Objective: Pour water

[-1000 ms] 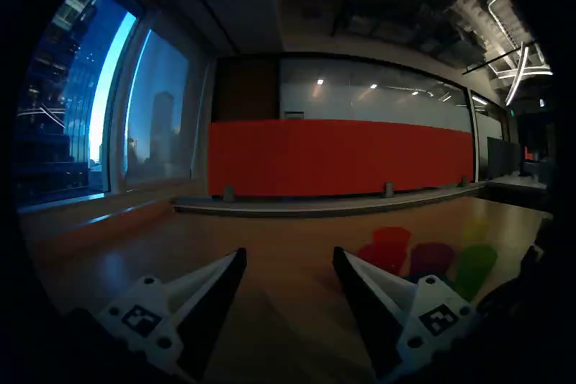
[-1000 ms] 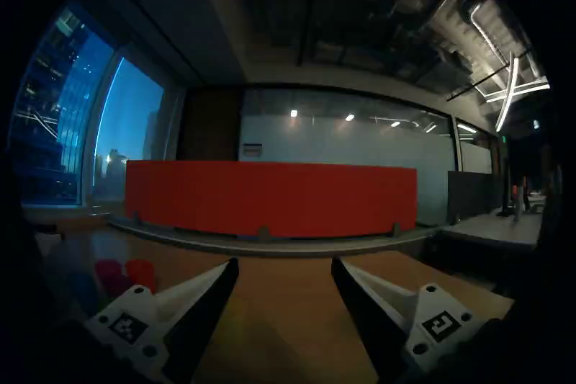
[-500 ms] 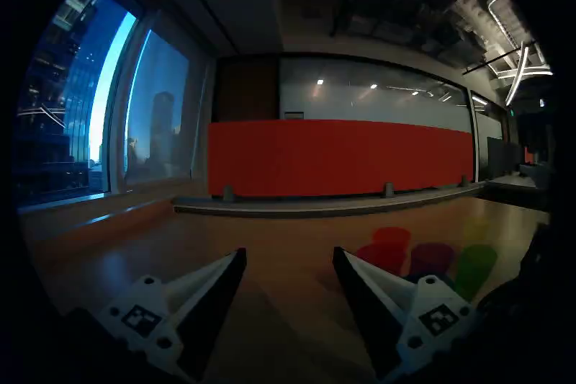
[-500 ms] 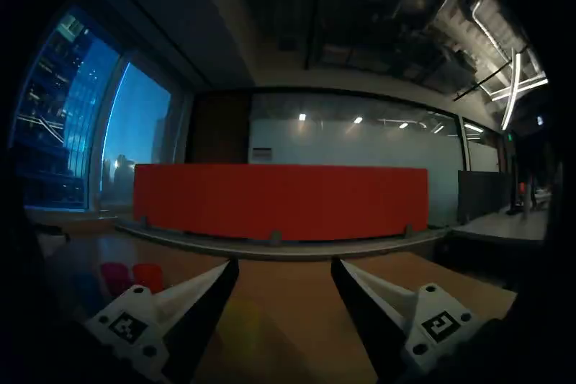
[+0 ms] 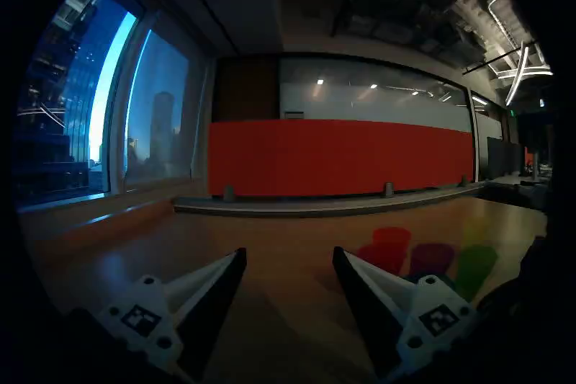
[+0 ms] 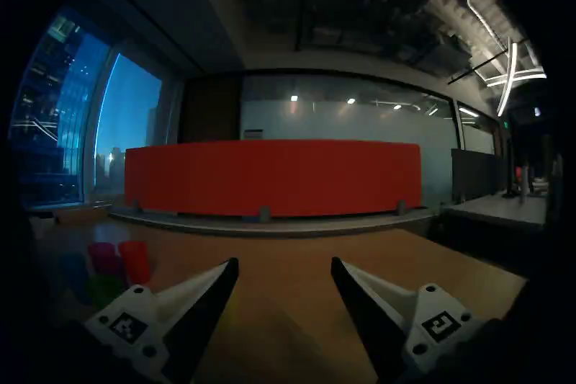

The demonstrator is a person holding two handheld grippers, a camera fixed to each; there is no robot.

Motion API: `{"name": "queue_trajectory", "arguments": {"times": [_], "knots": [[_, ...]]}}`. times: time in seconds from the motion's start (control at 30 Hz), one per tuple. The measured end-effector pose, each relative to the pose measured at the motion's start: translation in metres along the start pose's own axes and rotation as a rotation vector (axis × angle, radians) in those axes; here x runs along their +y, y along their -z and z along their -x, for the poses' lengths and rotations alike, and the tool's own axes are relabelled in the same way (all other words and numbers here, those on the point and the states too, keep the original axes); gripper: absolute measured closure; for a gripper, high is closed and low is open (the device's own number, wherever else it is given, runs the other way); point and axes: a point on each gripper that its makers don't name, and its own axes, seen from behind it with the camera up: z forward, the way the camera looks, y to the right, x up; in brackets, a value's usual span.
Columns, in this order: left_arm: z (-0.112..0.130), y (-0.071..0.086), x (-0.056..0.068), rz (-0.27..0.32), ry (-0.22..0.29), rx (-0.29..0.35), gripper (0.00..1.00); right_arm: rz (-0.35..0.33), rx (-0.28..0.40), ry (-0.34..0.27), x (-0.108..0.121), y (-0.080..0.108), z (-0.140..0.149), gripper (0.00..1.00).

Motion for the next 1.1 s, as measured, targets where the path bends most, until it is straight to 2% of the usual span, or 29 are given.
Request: {"name": "queue_trajectory", "arguments": {"times": [0.2, 0.5, 0.7, 1.1], "knots": [[0.000, 0.000, 0.000, 0.000, 0.000, 0.000, 0.12, -0.009, -0.005, -0.023, 0.002, 0.000, 0.005, 0.01], [0.000, 0.000, 0.000, 0.000, 0.000, 0.000, 0.12, 0.002, -0.008, -0.015, 0.013, -0.001, 0.009, 0.01], [0.000, 0.000, 0.000, 0.000, 0.000, 0.000, 0.12, 0.004, -0.011, -0.030, 0.015, 0.000, 0.011, 0.01], [0.000, 0.000, 0.000, 0.000, 0.000, 0.000, 0.11, 0.007, -0.027, -0.004, 0.014, -0.001, 0.017, 0.01]]}}
